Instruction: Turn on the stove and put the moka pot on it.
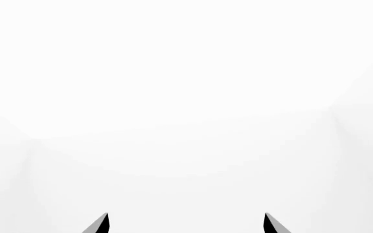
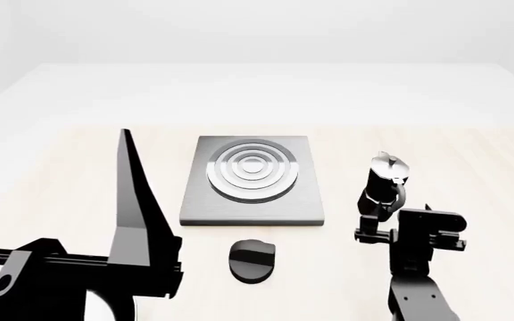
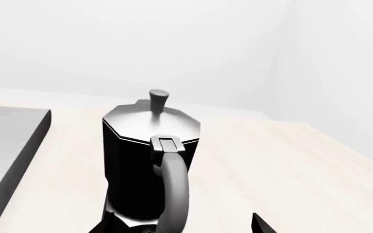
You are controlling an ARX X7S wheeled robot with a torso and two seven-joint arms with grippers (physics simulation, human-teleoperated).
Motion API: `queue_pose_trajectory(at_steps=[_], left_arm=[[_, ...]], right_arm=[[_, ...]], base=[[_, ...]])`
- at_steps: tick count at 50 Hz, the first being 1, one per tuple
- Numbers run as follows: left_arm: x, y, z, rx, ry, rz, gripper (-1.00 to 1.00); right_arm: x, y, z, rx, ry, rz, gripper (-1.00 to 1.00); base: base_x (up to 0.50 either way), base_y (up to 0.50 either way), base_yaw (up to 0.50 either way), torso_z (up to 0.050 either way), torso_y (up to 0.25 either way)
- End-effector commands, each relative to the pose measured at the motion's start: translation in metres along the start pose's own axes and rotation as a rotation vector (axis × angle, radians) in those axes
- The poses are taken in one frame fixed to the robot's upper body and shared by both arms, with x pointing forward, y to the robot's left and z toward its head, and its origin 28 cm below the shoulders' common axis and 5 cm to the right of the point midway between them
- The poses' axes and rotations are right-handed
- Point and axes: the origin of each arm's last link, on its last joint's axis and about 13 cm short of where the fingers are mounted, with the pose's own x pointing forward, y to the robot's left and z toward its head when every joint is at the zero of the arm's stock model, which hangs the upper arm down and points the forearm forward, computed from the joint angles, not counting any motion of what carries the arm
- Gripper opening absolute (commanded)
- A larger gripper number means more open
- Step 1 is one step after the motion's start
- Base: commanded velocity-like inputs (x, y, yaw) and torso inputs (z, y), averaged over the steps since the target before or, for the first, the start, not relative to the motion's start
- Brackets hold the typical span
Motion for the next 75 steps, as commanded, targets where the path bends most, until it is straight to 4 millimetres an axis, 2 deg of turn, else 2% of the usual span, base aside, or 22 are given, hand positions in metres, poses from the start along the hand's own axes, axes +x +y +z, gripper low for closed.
queue_pose_trajectory(at_steps=[1,7,14,31,38,48,49,58,66,75], left_arm=[[0.000,-0.001,-0.001,-0.007,0.004,-0.004,1.00],[0.000,-0.001,0.000,-0.007,0.003,-0.002,1.00],[0.000,0.000,-0.001,-0.006,0.004,-0.002,1.00],[0.000,-0.002,-0.003,-0.013,0.008,-0.006,1.00],[0.000,-0.002,-0.003,-0.014,0.010,-0.007,1.00],[0.000,-0.002,-0.004,-0.018,0.012,-0.007,1.00],[0.000,-0.002,-0.004,-0.018,0.013,-0.007,1.00],[-0.001,-0.002,-0.004,-0.025,0.014,-0.006,1.00],[0.000,-0.003,-0.004,-0.029,0.012,-0.008,1.00],[0.000,-0.002,-0.003,-0.030,0.011,-0.006,1.00]], right_arm=[[0.005,0.001,0.003,0.007,0.000,-0.002,1.00],[0.006,0.003,-0.005,0.004,0.010,0.000,1.00],[0.011,0.003,0.001,0.002,0.018,-0.005,1.00],[0.018,0.004,0.000,0.000,0.033,-0.008,1.00],[0.014,0.004,-0.005,-0.002,0.034,-0.007,1.00],[0.017,0.003,-0.002,-0.001,0.034,-0.003,1.00],[0.017,0.003,-0.002,0.002,0.027,-0.003,-1.00],[0.015,0.003,-0.004,0.008,0.023,-0.006,-1.00],[0.016,0.006,0.003,0.011,-0.004,0.003,-1.00],[0.035,0.014,0.044,0.006,-0.091,0.018,-1.00]], base=[[0.00,0.00,0.00,0.000,0.000],[0.00,0.00,0.00,0.000,0.000],[0.00,0.00,0.00,0.000,0.000],[0.00,0.00,0.00,0.000,0.000],[0.00,0.00,0.00,0.000,0.000],[0.00,0.00,0.00,0.000,0.000],[0.00,0.00,0.00,0.000,0.000],[0.00,0.00,0.00,0.000,0.000],[0.00,0.00,0.00,0.000,0.000],[0.00,0.00,0.00,0.000,0.000]])
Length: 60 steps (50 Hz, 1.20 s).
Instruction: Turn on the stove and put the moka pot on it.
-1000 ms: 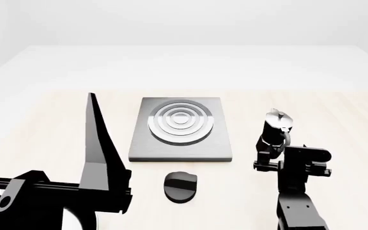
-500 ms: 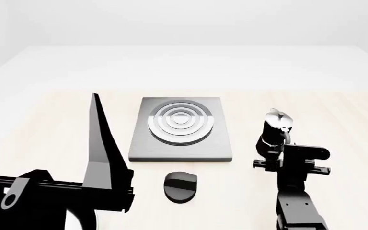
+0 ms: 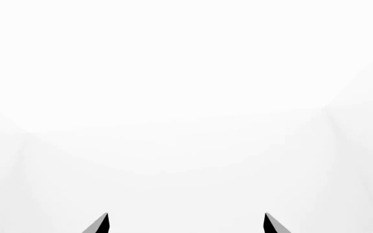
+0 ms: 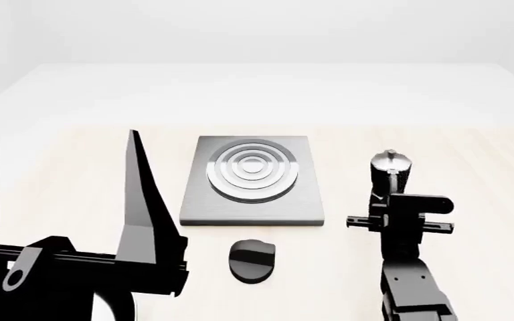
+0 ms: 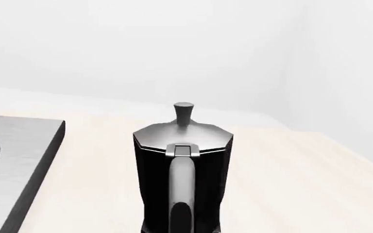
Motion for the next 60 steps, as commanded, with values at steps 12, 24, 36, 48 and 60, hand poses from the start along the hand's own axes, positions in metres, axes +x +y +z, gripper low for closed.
queue_pose_trajectory(at_steps=[12,24,36,48,60], left_arm=[[-0.002,0.001,-0.002,-0.007,0.003,0.008,1.00],[-0.002,0.001,-0.003,-0.011,0.004,0.010,1.00],[-0.004,0.001,-0.006,-0.011,0.013,0.010,1.00],[-0.005,0.001,-0.006,-0.011,0.018,0.009,1.00],[-0.005,0.000,-0.007,-0.006,0.032,0.003,1.00]], right_arm=[[0.030,0.013,0.061,0.027,-0.160,0.003,-1.00],[0.042,0.026,0.079,0.047,-0.257,0.043,-1.00],[0.048,0.040,0.103,0.023,-0.359,0.082,-1.00],[0.054,0.049,0.126,0.043,-0.391,0.098,-1.00],[0.053,0.065,0.134,0.148,-0.330,0.100,-1.00]], base=[[0.00,0.00,0.00,0.000,0.001],[0.00,0.00,0.00,0.000,0.001],[0.00,0.00,0.00,0.000,0.002],[0.00,0.00,0.00,0.000,0.001],[0.00,0.00,0.00,0.000,0.002]])
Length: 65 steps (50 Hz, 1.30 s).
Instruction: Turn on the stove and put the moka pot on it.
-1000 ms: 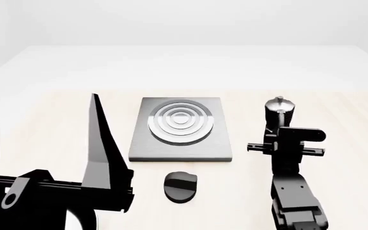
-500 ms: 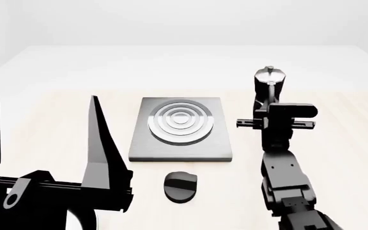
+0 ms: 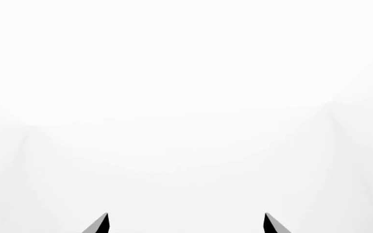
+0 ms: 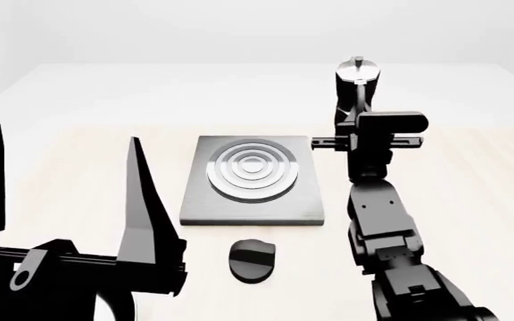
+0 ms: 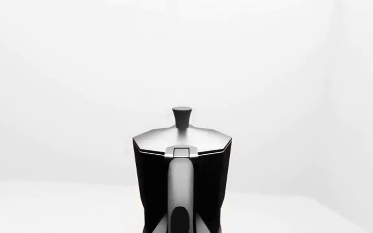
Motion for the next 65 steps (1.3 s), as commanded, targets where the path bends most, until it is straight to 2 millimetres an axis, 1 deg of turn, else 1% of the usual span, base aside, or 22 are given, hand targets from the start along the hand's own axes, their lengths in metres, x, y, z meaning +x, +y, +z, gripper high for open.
queue_pose_trajectory(at_steps=[1,5,10,13,16,20,30,35,36,38,40,44,46,49,51,52,54,56,58,62,63,65], left_arm=[[0.000,-0.001,-0.002,0.001,0.011,-0.006,1.00],[0.000,-0.001,-0.002,0.001,0.012,-0.007,1.00],[-0.001,0.000,-0.001,0.006,0.015,-0.004,1.00],[-0.002,0.001,-0.002,0.006,0.017,-0.001,1.00],[-0.001,0.001,-0.002,0.007,0.017,-0.002,1.00],[-0.002,0.001,-0.003,0.005,0.018,-0.001,1.00],[-0.004,0.001,-0.001,0.008,0.019,0.003,1.00],[-0.004,0.001,-0.002,0.010,0.020,0.003,1.00],[-0.004,0.001,-0.002,0.008,0.020,0.004,1.00],[-0.004,0.001,-0.002,0.010,0.021,0.003,1.00],[-0.004,0.001,-0.001,0.009,0.021,0.003,1.00],[-0.004,0.001,-0.002,0.009,0.021,0.002,1.00],[-0.004,0.001,-0.002,0.008,0.023,0.001,1.00],[-0.004,0.001,-0.002,0.007,0.021,0.004,1.00],[-0.005,0.002,-0.002,0.007,0.021,0.003,1.00],[-0.005,0.002,-0.002,0.007,0.021,0.005,1.00],[-0.005,0.002,-0.001,0.007,0.021,0.006,1.00],[-0.005,0.002,-0.001,0.008,0.021,0.005,1.00],[-0.005,0.002,-0.001,0.008,0.021,0.007,1.00],[-0.005,0.002,-0.001,0.010,0.022,0.004,1.00],[-0.005,0.002,-0.001,0.009,0.022,0.004,1.00],[-0.005,0.002,-0.001,0.011,0.024,0.003,1.00]], right_arm=[[0.009,0.017,0.016,0.085,-0.005,-0.005,-1.00],[0.005,0.025,0.013,0.108,0.006,0.005,-1.00],[0.009,0.035,0.022,0.129,0.015,0.034,-1.00],[0.009,0.039,0.023,0.135,0.020,0.053,-1.00],[0.004,0.044,0.019,0.139,0.022,0.080,-1.00],[0.008,0.051,0.027,0.151,0.030,0.118,-1.00],[0.002,0.068,0.030,0.138,0.030,0.202,-1.00],[0.001,0.072,0.032,0.147,0.020,0.230,-1.00],[-0.004,0.074,0.028,0.151,0.017,0.240,-1.00],[-0.002,0.075,0.031,0.153,0.015,0.246,-1.00],[-0.006,0.078,0.029,0.158,0.008,0.265,-1.00],[-0.004,0.081,0.036,0.181,-0.001,0.284,-1.00],[-0.008,0.083,0.032,0.187,-0.008,0.300,-1.00],[-0.006,0.087,0.039,0.204,-0.018,0.324,-1.00],[-0.011,0.089,0.034,0.205,-0.021,0.335,-1.00],[-0.008,0.090,0.039,0.216,-0.029,0.342,-1.00],[-0.009,0.092,0.041,0.224,-0.038,0.356,-1.00],[-0.009,0.093,0.041,0.224,-0.036,0.357,-1.00],[-0.014,0.094,0.036,0.230,-0.037,0.365,-1.00],[-0.012,0.095,0.041,0.235,-0.034,0.370,-1.00],[-0.015,0.095,0.036,0.237,-0.033,0.372,-1.00],[-0.012,0.096,0.041,0.239,-0.034,0.372,-1.00]], base=[[0.00,0.00,0.00,0.000,0.000],[0.00,0.00,0.00,0.000,0.000],[0.00,0.00,0.00,0.000,0.002],[0.00,0.00,0.00,0.000,0.000],[0.00,0.00,0.00,0.000,0.003],[0.00,0.00,0.00,0.000,0.000],[0.00,0.00,0.00,0.000,0.001],[0.00,0.00,0.00,0.003,0.002],[0.00,0.00,0.00,0.000,0.000],[0.00,0.00,0.00,0.000,0.000],[0.00,0.00,0.00,0.000,0.005],[0.00,0.00,0.00,0.000,0.000],[0.00,0.00,0.00,0.000,0.005],[0.00,0.00,0.00,0.000,0.000],[0.00,0.00,0.00,0.000,0.000],[0.00,0.00,0.00,0.000,0.000],[0.00,0.00,0.00,0.000,0.005],[0.00,0.00,0.00,0.000,0.000],[0.00,0.00,0.00,0.000,0.000],[0.00,0.00,0.00,0.000,0.003],[0.00,0.00,0.00,0.000,0.000],[0.00,0.00,0.00,0.000,0.000]])
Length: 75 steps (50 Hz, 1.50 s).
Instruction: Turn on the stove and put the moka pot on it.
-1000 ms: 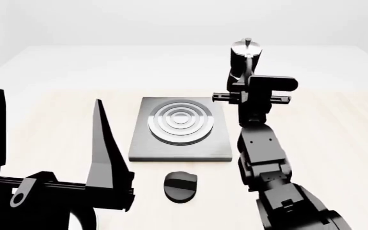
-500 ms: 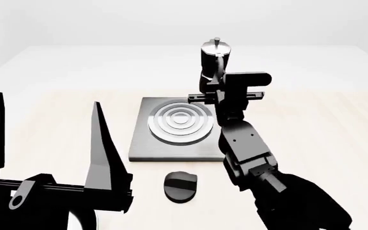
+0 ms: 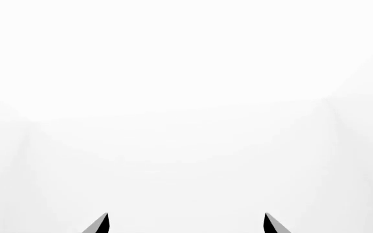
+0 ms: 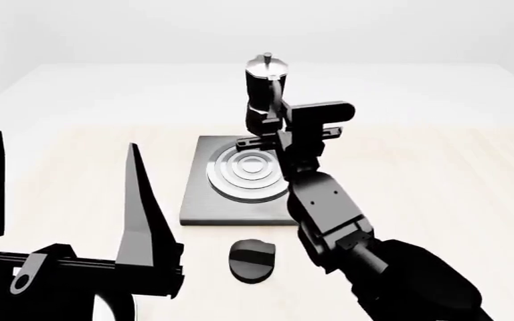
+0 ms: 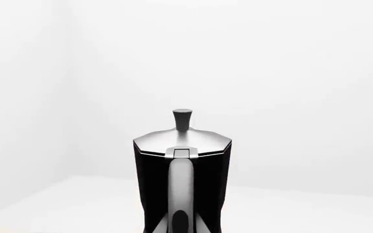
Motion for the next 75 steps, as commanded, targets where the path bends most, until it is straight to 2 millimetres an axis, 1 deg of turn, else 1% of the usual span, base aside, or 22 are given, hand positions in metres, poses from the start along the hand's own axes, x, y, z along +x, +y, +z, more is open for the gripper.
queue_pose_trajectory(at_steps=[1,2,5,10,12,13,19,23,25,29,34,39,42,43,47,53,54,55,59,73,74,75], left_arm=[[-0.001,0.000,0.000,0.003,0.003,-0.001,1.00],[-0.001,0.001,0.000,0.004,0.005,-0.001,1.00],[-0.002,0.000,-0.001,0.008,0.009,-0.002,1.00],[-0.002,0.000,-0.001,0.018,0.014,-0.007,1.00],[-0.002,0.001,-0.001,0.020,0.018,-0.007,1.00],[-0.001,0.001,-0.001,0.020,0.018,-0.008,1.00],[-0.003,0.000,-0.003,0.020,0.023,-0.009,1.00],[-0.001,0.000,-0.001,0.026,0.027,-0.014,1.00],[-0.001,0.000,0.000,0.026,0.026,-0.014,1.00],[-0.002,0.000,-0.002,0.028,0.029,-0.016,1.00],[-0.002,-0.001,-0.003,0.025,0.030,-0.017,1.00],[-0.001,-0.001,-0.002,0.023,0.028,-0.018,1.00],[-0.001,-0.001,-0.003,0.024,0.030,-0.019,1.00],[-0.001,-0.001,-0.003,0.023,0.032,-0.018,1.00],[-0.002,-0.001,-0.003,0.022,0.030,-0.016,1.00],[-0.002,-0.001,-0.003,0.021,0.030,-0.015,1.00],[-0.002,-0.001,-0.002,0.020,0.029,-0.015,1.00],[-0.002,-0.001,-0.002,0.021,0.029,-0.016,1.00],[-0.003,-0.001,-0.003,0.019,0.029,-0.016,1.00],[-0.002,-0.001,-0.003,0.021,0.027,-0.017,1.00],[-0.002,-0.001,-0.003,0.021,0.027,-0.016,1.00],[-0.002,-0.001,-0.003,0.021,0.027,-0.017,1.00]], right_arm=[[0.003,0.008,0.007,0.003,-0.035,0.049,-1.00],[0.000,0.008,0.004,0.007,-0.037,0.047,-1.00],[0.003,0.009,0.008,0.013,-0.042,0.048,-1.00],[0.001,0.010,0.007,0.021,-0.067,0.048,-1.00],[0.004,0.011,0.012,0.024,-0.082,0.046,-1.00],[0.002,0.011,0.009,0.024,-0.085,0.045,-1.00],[0.006,0.013,0.017,0.029,-0.123,0.053,-1.00],[0.005,0.012,0.016,0.028,-0.119,0.052,-1.00],[0.001,0.012,0.010,0.028,-0.118,0.052,-1.00],[0.001,0.013,0.010,0.026,-0.116,0.052,-1.00],[0.006,0.012,0.017,0.021,-0.123,0.048,-1.00],[0.006,0.011,0.017,0.021,-0.125,0.044,-1.00],[0.002,0.011,0.012,0.020,-0.136,0.044,-1.00],[0.005,0.011,0.016,0.019,-0.141,0.042,-1.00],[0.007,0.012,0.019,0.019,-0.153,0.045,-1.00],[0.007,0.013,0.020,0.016,-0.169,0.052,-1.00],[0.004,0.012,0.017,0.017,-0.170,0.050,-1.00],[0.007,0.012,0.020,0.015,-0.170,0.052,-1.00],[0.008,0.012,0.022,0.015,-0.170,0.051,-1.00],[0.008,0.011,0.022,0.009,-0.169,0.053,-1.00],[0.005,0.011,0.017,0.010,-0.171,0.051,-1.00],[0.006,0.011,0.018,0.007,-0.171,0.052,-1.00]], base=[[0.00,0.00,0.00,0.000,0.000],[0.00,0.00,0.00,0.000,0.000],[0.00,0.00,0.00,0.000,0.003],[0.00,0.00,0.00,0.000,0.000],[0.00,0.00,0.00,0.000,0.005],[0.00,0.00,0.00,0.000,0.000],[0.00,0.00,0.00,0.002,0.002],[0.00,0.00,0.00,0.000,0.000],[0.00,0.00,0.00,0.000,0.000],[0.00,0.00,0.00,0.000,0.003],[0.00,0.00,0.00,0.000,-0.087],[0.00,0.00,0.00,0.000,-0.088],[0.00,0.00,0.00,0.000,-0.089],[0.00,0.00,0.00,0.000,-0.092],[0.00,0.00,0.00,0.000,-0.092],[0.00,0.00,0.00,0.000,-0.091],[0.00,0.00,0.00,0.000,-0.090],[0.00,0.00,0.00,0.000,-0.092],[0.00,0.00,0.00,0.000,-0.091],[0.00,0.00,0.00,0.000,-0.091],[0.00,0.00,0.00,0.000,-0.092],[0.00,0.00,0.00,0.000,-0.092]])
